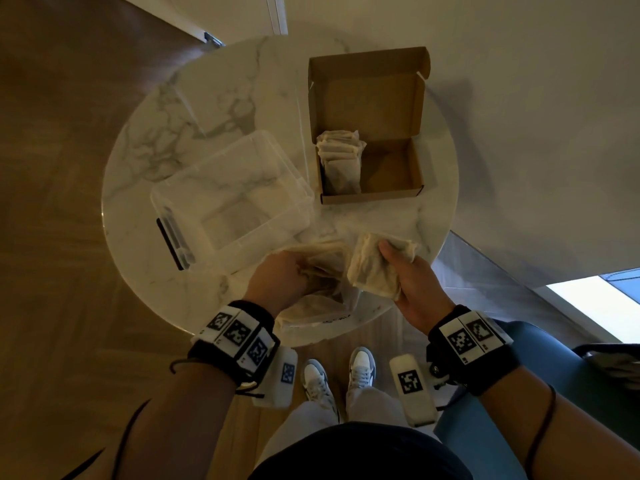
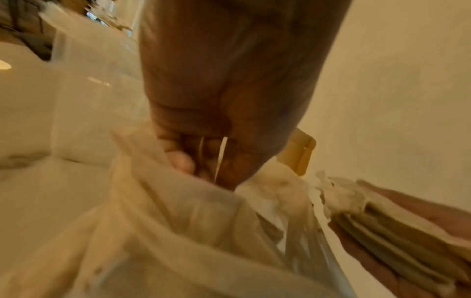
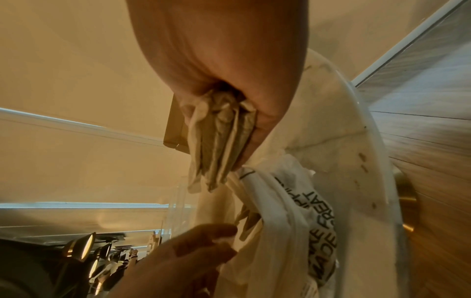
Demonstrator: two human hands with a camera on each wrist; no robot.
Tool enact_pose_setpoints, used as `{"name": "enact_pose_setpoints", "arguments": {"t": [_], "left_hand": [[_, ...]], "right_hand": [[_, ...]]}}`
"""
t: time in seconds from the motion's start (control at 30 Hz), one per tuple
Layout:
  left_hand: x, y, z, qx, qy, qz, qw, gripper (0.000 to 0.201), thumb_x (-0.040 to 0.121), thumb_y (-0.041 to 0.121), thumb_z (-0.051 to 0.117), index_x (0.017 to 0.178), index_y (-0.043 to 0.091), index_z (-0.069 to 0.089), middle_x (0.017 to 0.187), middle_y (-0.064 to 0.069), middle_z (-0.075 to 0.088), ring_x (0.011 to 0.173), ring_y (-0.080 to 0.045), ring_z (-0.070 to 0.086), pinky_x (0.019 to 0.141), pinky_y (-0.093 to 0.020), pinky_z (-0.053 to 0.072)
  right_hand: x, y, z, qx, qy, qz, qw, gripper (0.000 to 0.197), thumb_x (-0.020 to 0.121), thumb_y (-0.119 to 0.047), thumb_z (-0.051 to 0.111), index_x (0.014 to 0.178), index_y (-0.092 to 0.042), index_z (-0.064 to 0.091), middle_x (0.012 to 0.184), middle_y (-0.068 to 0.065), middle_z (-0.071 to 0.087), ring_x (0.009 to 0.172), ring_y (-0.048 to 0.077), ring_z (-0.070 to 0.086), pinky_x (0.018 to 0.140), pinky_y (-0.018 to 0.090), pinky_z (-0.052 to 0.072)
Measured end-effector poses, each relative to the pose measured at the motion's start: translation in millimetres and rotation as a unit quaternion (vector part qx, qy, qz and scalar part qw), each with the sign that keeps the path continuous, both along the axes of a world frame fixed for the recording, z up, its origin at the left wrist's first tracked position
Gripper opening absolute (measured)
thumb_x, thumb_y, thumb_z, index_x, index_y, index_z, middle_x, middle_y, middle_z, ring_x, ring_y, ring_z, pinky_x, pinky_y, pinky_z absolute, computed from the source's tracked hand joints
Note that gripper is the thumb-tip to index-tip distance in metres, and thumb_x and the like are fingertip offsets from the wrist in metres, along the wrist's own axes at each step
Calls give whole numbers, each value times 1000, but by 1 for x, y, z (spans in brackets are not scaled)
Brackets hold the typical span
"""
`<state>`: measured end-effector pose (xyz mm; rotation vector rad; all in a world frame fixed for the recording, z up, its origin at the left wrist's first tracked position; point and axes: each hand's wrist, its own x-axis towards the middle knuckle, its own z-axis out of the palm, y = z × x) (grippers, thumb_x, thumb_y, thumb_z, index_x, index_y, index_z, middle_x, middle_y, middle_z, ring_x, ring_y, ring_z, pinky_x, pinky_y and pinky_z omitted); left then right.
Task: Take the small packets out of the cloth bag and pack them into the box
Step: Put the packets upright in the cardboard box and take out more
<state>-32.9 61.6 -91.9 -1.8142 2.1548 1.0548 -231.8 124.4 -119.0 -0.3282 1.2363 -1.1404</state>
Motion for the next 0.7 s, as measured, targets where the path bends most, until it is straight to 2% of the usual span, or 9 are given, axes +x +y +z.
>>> {"name": "enact_pose_setpoints", "arguments": {"t": [0.1,0.17,0.27,0.37,0.43,0.5,0.57,0.63,0.7], "left_hand": [[-15,1,-6,-89,-16,-60,994,34,86,29,53,119,29,65,117,0,68,106,-24,62,88,-38,50],[-22,0,-15,-95,-45,-88,990,36,90,25,51,124,30,61,120,0,66,109,-23,61,91,-39,51],[-30,-5,-19,-125,-131,-134,974,28,94,17,45,114,20,64,115,-5,67,103,-25,63,82,-36,51],[-32,-7,-14,-141,-137,-128,972,25,97,17,42,108,19,65,109,-3,67,99,-25,64,73,-33,47],[-28,-6,-9,-144,-114,-104,977,24,96,21,41,100,22,65,102,-3,68,90,-25,65,71,-34,49],[-22,-4,-6,-151,-70,-76,983,20,92,24,42,86,25,61,93,-1,66,81,-24,62,69,-36,52],[-15,-2,-1,-162,11,-59,985,15,91,22,48,81,20,59,91,1,56,85,-21,53,72,-35,48],[-8,-1,8,-174,95,-69,978,15,89,25,53,81,13,60,92,0,50,89,-18,45,76,-28,39],[-1,-2,16,-151,178,-53,971,19,86,30,51,79,13,56,88,0,51,80,-14,45,70,-24,38]], "right_hand": [[1,3,-1,5,7,4,1000,45,87,-30,58,122,-2,58,119,16,66,113,27,63,98,41,49],[3,4,-1,4,16,9,1000,38,91,-27,55,121,-2,59,118,17,66,111,28,64,96,40,51],[4,5,0,5,28,17,999,34,93,-26,54,118,-4,60,116,15,67,109,27,65,94,38,52],[2,5,1,5,39,16,999,29,92,-26,55,113,-7,63,113,13,69,108,26,65,93,38,52],[1,6,1,8,44,13,999,29,93,-25,55,113,-7,63,112,14,69,108,27,65,93,39,52],[1,5,0,13,57,10,998,27,93,-26,55,111,-9,65,112,13,69,108,27,65,97,41,50],[0,4,-2,21,75,3,997,26,93,-28,56,109,-11,66,111,12,70,108,26,65,99,43,49],[1,3,-4,27,95,1,995,28,92,-31,58,111,-12,66,111,11,70,108,27,64,100,47,48],[3,2,-5,32,113,2,993,26,91,-33,60,109,-15,67,110,10,70,107,27,64,100,49,48]]}}
